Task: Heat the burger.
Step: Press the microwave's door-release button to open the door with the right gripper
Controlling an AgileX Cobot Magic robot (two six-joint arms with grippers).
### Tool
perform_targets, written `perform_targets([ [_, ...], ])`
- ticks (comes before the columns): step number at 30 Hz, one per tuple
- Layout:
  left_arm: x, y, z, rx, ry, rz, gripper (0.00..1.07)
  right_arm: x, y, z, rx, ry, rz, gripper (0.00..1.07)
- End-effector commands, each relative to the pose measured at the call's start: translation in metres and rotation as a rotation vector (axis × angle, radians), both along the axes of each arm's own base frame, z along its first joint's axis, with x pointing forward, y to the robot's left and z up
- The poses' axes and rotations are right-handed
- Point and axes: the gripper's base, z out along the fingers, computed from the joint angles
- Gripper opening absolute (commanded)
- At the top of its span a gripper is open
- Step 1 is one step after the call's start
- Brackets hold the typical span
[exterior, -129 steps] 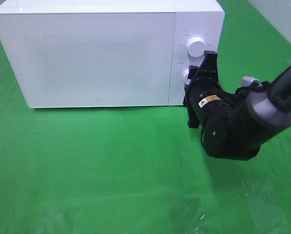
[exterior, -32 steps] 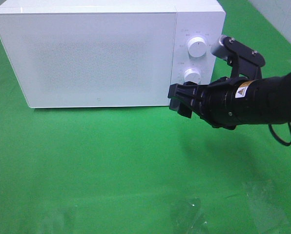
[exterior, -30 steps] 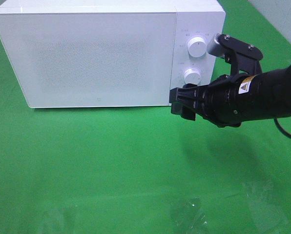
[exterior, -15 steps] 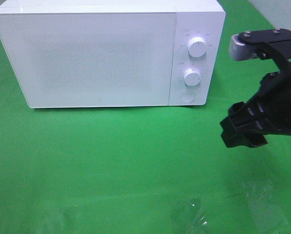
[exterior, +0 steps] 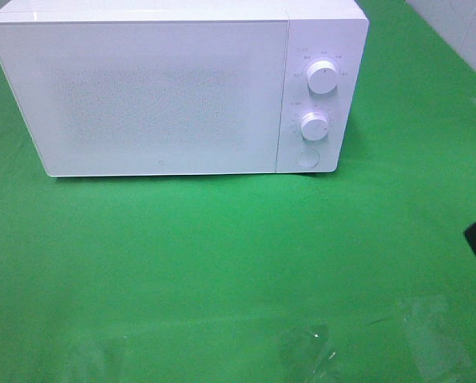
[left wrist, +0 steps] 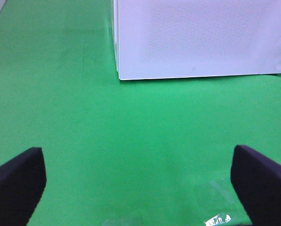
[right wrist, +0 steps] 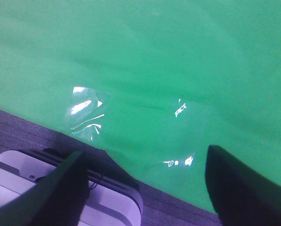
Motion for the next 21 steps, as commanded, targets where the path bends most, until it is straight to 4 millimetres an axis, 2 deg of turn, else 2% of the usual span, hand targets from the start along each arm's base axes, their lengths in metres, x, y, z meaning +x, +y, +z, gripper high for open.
perform_targets([
  [1,-0.002,0.0,-0.001,-0.005,-0.02,0.003,1.0,-0.025,-0.016,0.015,0.027,-0.077,0.007,0.67],
  [2,-0.002,0.0,-0.001,-0.005,-0.02,0.003,1.0,-0.025,-0.016,0.015,0.027,-0.077,0.007,0.67],
  [6,-0.002,0.0,-0.001,-0.005,-0.02,0.003,1.0,-0.051,-0.032,0.027,0.092,-0.192,0.006,0.67],
  [7,-0.002,0.0,-0.001,-0.005,-0.02,0.003,1.0,-0.051,-0.032,0.027,0.092,-0.192,0.006,0.67],
  [15,-0.002,0.0,-0.001,-0.005,-0.02,0.003,1.0,-0.085,-0.058,0.012,0.096,-0.304,-0.091,0.67],
  [21,-0.002,0.0,-0.001,-0.005,-0.02,0.003,1.0,-0.105,-0.068,0.006,0.078,-0.409,-0.143,0.67],
])
